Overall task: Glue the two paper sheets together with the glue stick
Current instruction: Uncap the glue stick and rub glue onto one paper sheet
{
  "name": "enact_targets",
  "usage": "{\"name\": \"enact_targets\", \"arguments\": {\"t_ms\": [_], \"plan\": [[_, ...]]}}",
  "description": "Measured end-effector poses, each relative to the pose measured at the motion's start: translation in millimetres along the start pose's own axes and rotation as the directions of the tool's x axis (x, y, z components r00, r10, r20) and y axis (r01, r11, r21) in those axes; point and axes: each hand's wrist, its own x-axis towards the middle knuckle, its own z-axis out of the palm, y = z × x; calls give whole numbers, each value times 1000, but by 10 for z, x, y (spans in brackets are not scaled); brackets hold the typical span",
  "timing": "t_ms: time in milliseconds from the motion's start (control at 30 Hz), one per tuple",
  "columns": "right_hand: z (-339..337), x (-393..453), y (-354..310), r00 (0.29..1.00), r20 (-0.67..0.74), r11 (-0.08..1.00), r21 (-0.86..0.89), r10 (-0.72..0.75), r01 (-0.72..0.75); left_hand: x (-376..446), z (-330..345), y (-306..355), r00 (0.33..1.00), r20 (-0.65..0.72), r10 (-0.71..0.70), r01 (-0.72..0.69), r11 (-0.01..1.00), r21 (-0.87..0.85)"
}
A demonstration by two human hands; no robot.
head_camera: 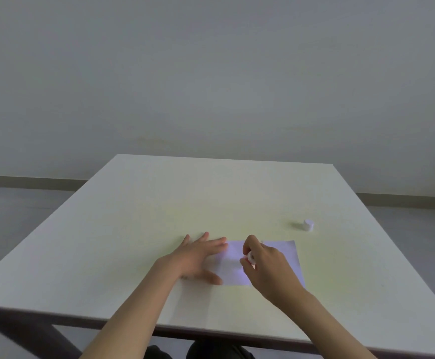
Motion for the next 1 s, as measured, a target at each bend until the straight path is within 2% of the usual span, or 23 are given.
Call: {"name": "enact_targets", "arguments": {"t_ms": [167,267,333,433,567,767,1000], "plan": [[-72,13,-32,996,87,1000,-17,2,-1,-6,-11,15,1000,-7,7,-6,1000,16],[-168,29,-36,984,167,998,19,58,-62,-10,3,7,999,-30,18,-18,1000,-8],[-269,43,-18,974,198,985,104,113,-135,-1,14,-3,999,-43,23,-24,1000,-17],[-360,128,-18,975,147,942,266,168,-203,13,17,-22,999,-44,29,-30,999,-18],[-191,329,-141,986,64,912,376,153,-165,16,16,-38,999,-37,23,-25,999,-41],[131,448,-187,981,104,895,402,165,-193,39,37,-43,1000,-22,-13,12,999,-45],[-32,384,61,968,71,905,344,241,-250,72,70,-74,999,-39,-7,7,1000,8]]}}
